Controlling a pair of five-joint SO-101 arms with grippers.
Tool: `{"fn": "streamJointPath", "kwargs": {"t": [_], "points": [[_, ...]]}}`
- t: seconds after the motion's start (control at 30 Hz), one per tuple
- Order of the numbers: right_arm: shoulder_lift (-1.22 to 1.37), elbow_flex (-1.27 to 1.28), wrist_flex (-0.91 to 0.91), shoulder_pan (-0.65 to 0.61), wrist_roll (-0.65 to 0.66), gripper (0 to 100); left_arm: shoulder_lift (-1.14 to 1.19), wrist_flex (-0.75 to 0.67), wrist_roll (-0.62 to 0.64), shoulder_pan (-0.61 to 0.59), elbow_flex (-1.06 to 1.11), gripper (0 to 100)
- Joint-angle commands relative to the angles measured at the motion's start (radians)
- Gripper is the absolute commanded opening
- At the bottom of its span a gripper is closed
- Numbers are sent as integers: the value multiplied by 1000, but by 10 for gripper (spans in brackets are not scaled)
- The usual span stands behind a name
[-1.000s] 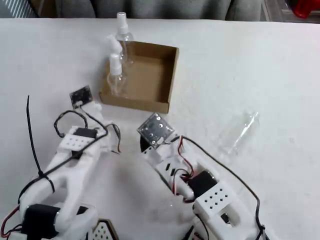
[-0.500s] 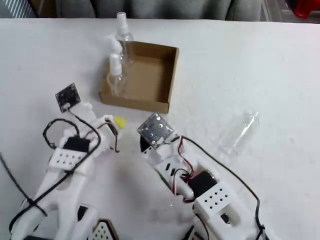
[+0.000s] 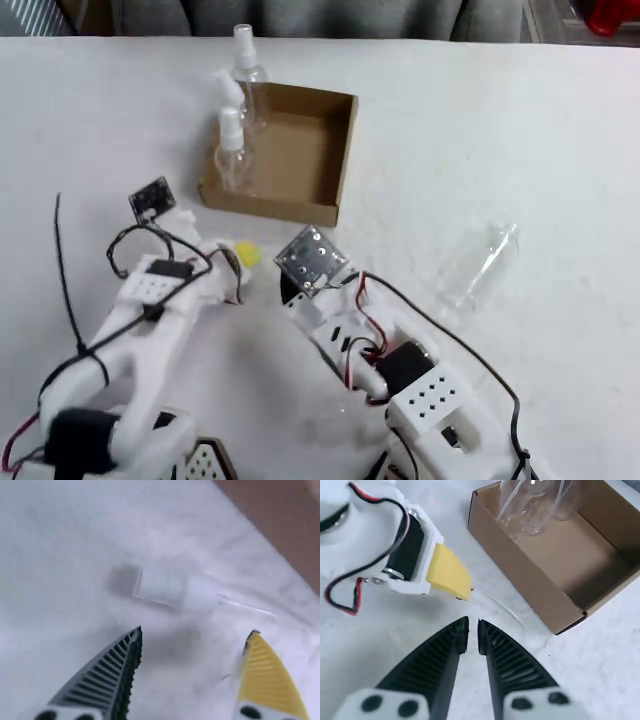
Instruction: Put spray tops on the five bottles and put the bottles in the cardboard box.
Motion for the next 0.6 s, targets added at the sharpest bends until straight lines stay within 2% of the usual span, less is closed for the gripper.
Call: {"fn": "streamJointPath", "kwargs": {"t": [0.0,0.2,0.43,0.57], "points": [[2,-52,-15,8,3,15,45,-57,52,-19,-83,292],[2,-52,-15,8,2,15,113,-95,78,-70,-91,235],[2,-52,-15,8,2,15,124,-89,72,-131,-91,103],[2,-52,-15,8,2,15,119,-58,-21,-168,-94,87]]}}
